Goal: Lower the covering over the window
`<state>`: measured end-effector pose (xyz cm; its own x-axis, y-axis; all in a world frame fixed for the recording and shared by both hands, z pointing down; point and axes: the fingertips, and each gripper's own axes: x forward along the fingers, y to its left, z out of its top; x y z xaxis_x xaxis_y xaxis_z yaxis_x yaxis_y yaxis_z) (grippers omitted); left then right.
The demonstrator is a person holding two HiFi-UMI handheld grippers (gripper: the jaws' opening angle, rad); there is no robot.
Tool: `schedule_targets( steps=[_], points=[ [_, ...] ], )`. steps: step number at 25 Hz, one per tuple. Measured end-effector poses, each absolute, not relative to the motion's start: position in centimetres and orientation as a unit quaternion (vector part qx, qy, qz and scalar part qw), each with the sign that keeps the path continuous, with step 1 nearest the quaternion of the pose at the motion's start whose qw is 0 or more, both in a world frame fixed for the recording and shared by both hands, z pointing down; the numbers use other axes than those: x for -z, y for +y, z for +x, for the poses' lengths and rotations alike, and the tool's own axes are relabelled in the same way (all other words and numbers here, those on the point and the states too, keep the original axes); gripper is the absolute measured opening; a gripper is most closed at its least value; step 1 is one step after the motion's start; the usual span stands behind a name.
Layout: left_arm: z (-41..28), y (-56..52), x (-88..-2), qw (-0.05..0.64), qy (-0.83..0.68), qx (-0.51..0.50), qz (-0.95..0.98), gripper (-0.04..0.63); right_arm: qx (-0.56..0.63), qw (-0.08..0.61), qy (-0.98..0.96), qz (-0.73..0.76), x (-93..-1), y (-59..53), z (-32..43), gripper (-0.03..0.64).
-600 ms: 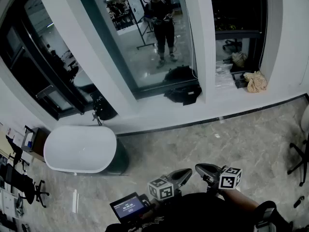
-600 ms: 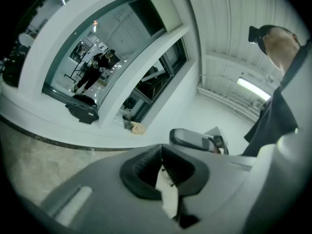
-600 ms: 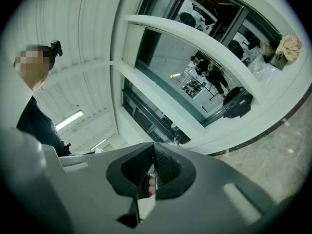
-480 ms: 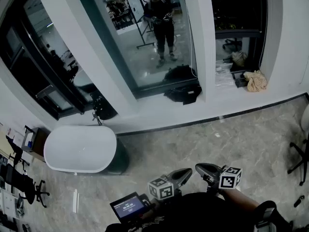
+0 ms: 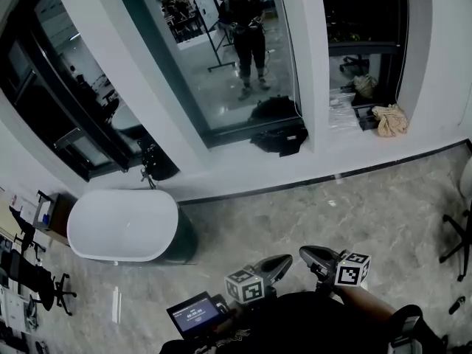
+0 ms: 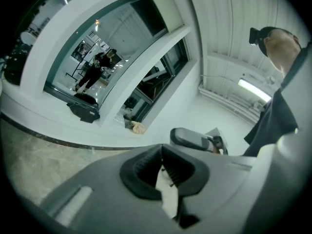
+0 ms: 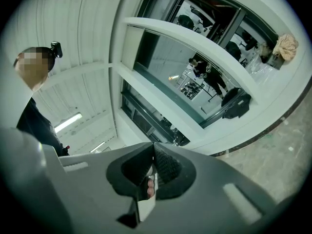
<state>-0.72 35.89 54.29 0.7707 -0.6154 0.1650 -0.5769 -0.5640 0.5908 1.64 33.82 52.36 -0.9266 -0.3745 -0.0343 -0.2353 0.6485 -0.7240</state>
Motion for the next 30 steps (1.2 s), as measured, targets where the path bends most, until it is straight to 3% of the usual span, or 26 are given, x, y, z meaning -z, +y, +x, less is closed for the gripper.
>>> schedule_targets(
  steps=[15,25,30],
  points=[
    [-3.0,32.1,-54.4,0.333,-0.349,0.030,0.875,0.003,0.428,0.113,0.879,-0.180,-53.5,29.3,0.8,0.006],
    [-5.9,16.3,-55.2,0.345,-0.274,0.028,0.897,0.003,0.388,0.122,0.871,-0.275,-53.2,14.1,-1.5,0.006],
    [-8.8,8.4,-52.6,0.314,-0.240,0.013,0.918,0.003,0.339,0.126,0.870,-0.337,-50.7,4.5,-3.5,0.006]
  ],
)
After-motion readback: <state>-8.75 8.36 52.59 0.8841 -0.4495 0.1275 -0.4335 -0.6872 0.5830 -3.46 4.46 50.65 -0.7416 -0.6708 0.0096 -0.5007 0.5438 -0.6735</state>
